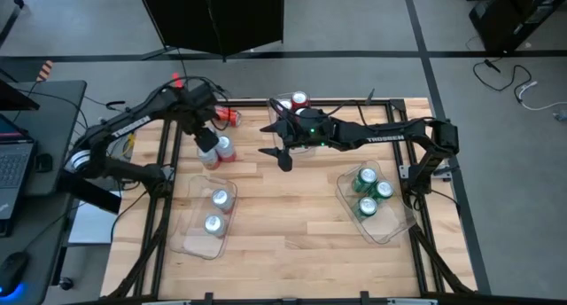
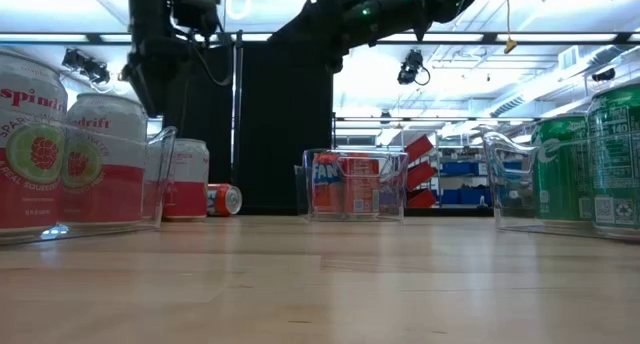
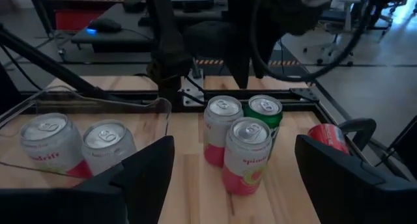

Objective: Sort soda cans
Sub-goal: Put the green soda can into the bottom right transparent bin

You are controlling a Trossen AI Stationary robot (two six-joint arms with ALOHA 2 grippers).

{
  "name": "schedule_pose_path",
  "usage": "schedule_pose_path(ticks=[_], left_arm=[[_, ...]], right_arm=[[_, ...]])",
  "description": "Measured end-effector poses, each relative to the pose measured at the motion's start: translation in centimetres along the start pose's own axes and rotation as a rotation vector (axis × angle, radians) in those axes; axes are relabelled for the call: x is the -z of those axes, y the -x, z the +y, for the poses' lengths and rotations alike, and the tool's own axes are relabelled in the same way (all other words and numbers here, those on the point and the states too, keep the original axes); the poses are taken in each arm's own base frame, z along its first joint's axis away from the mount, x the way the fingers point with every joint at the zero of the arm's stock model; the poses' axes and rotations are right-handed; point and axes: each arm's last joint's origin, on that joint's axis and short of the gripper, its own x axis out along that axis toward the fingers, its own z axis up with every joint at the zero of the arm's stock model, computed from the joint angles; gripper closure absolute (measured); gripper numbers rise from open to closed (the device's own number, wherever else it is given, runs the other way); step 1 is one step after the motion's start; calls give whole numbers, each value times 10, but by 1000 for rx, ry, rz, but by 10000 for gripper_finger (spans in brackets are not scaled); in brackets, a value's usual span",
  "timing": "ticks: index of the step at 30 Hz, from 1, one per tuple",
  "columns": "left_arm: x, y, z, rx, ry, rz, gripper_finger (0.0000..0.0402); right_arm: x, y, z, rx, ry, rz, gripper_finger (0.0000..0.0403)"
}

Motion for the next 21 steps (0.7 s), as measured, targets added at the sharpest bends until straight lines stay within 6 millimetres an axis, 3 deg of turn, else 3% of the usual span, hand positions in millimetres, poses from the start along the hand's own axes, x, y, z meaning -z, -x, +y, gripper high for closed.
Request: schedule_pose_path(ticks=[9,21], left_arm=[[-15,-21,5,-27,-27,84,129],[-26,-36,25,10,23,104,121]], right_arm=[[5,0,1,-4,-4,55,96],[6,0,5,-15,-1,64,96]])
